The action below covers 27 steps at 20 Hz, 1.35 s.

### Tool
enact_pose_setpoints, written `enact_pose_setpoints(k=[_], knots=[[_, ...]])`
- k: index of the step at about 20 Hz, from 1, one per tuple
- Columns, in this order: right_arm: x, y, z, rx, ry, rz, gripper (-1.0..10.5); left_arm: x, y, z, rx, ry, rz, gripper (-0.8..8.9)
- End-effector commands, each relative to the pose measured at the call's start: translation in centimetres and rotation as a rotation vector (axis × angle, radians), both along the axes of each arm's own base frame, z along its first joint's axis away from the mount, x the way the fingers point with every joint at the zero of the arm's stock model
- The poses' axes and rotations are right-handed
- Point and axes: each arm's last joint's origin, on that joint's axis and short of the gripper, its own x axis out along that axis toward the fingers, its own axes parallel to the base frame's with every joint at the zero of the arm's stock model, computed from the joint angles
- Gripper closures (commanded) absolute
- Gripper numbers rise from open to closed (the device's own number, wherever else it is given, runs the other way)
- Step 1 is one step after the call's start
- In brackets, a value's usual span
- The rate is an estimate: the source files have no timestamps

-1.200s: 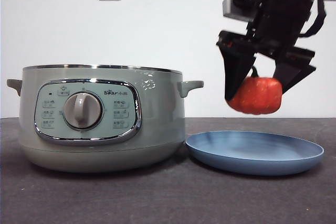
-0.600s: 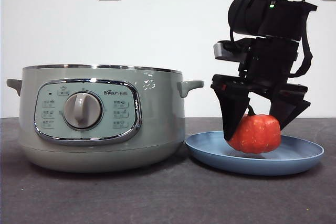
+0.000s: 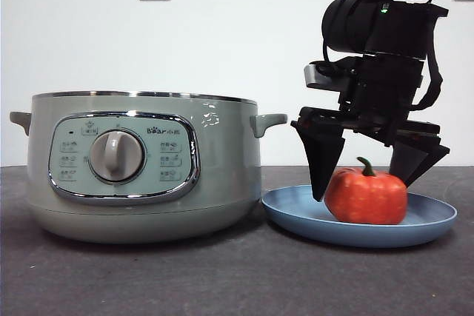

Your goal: Take the pumpkin out from the steamer,put the pumpkin in the blue plate,close the lid

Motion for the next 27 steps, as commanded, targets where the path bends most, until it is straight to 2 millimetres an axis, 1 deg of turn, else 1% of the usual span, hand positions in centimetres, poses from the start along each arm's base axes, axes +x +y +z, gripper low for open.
enact_pose_setpoints(k=[1,3,4,7,11,13,17,21,24,27], knots=[[-0.1,0.0,-0.2,0.002,0.011,-0.01,3.8,0.2,-0.1,0.8,-0.016,-0.049,0.0,8.22],[-0.3,0.0,0.5,0.016,-0.005,-0.009,3.8,0.9,-0.5,0.5,-0.009,-0.031,-0.004,8.22],[-0.5,-0.1,1.2,0.027,-0.023,-0.013,3.8,1.3,-0.7,0.3,-0.009,-0.017,-0.019,8.22],[-1.4,-0.6,3.9,0.07,-0.1,-0.025,3.8,3.0,-1.8,-0.2,-0.021,0.011,-0.067,8.22],[-3.5,-1.6,8.3,0.131,-0.225,-0.028,3.8,5.8,-3.4,-1.3,-0.025,0.055,-0.11,8.22],[-4.8,-2.2,10.4,0.161,-0.29,-0.03,3.8,7.5,-4.3,-2.2,-0.014,0.088,-0.116,8.22],[-7.1,-3.4,13.5,0.213,-0.401,-0.03,3.8,10.4,-5.8,-4.3,0.015,0.156,-0.114,8.22],[-8.7,-4.1,15.2,0.245,-0.464,-0.03,3.8,12.1,-6.7,-5.9,0.001,0.168,-0.103,8.22],[-9.3,-4.4,15.7,0.257,-0.484,-0.032,3.8,12.6,-6.9,-7.0,-0.016,0.156,-0.097,8.22],[-9.5,-4.5,15.8,0.257,-0.485,-0.033,3.8,12.8,-7.1,-8.4,-0.031,0.159,-0.089,8.22]])
